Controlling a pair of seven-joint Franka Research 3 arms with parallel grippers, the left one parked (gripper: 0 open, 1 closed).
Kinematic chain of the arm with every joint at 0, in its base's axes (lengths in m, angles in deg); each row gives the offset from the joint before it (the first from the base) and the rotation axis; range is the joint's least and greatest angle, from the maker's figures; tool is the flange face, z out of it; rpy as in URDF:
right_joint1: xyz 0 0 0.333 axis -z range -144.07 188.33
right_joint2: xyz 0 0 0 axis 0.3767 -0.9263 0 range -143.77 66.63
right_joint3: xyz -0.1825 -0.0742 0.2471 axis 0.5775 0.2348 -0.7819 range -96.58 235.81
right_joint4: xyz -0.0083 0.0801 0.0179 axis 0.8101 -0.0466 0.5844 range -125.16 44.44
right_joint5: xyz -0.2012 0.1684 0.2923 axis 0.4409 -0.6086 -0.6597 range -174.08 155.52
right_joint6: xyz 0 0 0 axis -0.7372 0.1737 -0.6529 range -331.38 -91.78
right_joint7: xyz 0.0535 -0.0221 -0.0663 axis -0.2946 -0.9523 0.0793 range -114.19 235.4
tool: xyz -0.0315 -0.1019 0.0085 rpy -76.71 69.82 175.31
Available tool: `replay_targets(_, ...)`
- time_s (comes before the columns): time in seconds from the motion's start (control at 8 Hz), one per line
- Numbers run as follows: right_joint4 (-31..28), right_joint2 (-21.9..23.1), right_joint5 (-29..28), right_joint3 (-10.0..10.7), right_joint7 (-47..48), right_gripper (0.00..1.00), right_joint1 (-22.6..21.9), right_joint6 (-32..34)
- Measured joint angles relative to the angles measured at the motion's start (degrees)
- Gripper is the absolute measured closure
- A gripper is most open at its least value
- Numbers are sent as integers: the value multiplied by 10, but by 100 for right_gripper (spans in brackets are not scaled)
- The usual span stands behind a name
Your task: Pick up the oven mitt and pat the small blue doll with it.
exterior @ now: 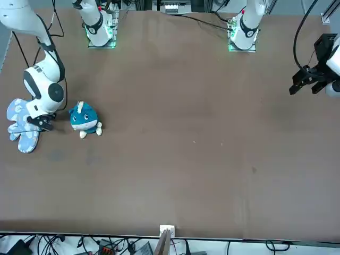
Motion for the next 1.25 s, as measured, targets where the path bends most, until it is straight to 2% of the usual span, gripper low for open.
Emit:
replay_targets(0.5,24,39,2,1,-63,96,10,2)
replay_targets(0.75,36,67,-28,2,-136,96,25,2)
replay_targets(1.0,64,89,-158,3,-292,96,30,3)
replay_targets(1.25,102,108,-286,2,-425,96,31,43)
